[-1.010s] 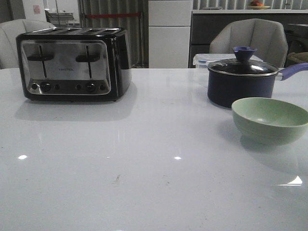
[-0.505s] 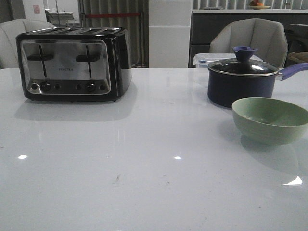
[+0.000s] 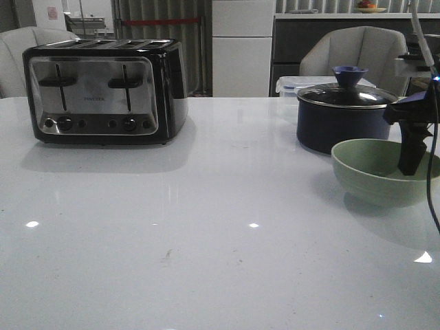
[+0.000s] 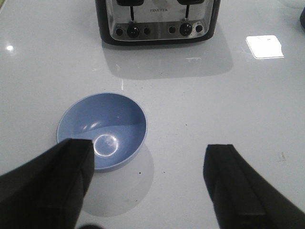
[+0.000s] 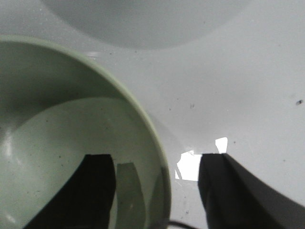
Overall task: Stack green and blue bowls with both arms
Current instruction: 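Lower the right gripper onto the rim of the pale green bowl and grasp, then carry the green bowl toward the toaster and set it down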
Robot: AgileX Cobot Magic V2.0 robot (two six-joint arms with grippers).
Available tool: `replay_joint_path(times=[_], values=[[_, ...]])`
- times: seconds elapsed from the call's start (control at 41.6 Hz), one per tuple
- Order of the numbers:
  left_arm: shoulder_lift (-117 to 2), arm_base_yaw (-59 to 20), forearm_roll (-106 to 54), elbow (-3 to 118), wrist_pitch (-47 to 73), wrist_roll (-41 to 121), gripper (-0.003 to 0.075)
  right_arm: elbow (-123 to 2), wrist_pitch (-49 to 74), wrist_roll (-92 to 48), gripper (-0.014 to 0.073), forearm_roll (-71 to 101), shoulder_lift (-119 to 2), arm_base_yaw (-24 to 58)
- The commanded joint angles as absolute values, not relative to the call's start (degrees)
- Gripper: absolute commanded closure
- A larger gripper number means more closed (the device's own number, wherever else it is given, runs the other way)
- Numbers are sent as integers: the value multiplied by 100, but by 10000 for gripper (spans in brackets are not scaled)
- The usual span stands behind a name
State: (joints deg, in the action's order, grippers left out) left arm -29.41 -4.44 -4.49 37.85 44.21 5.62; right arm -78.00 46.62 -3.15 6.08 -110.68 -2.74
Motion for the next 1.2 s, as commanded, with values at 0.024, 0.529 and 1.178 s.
replay_joint_path(times=[0.024, 0.529, 1.178], values=[[-2991, -473, -520, 3947, 4032, 506, 180, -8031, 4612, -463, 252, 669, -10871, -317], [-2991, -473, -520, 3947, 4039, 506, 180, -8031, 4859, -823, 523, 900, -10212, -98], [-2991, -473, -520, 3947, 4039, 506, 196, -8025, 4663, -1110, 523, 1789, -10249, 2500]])
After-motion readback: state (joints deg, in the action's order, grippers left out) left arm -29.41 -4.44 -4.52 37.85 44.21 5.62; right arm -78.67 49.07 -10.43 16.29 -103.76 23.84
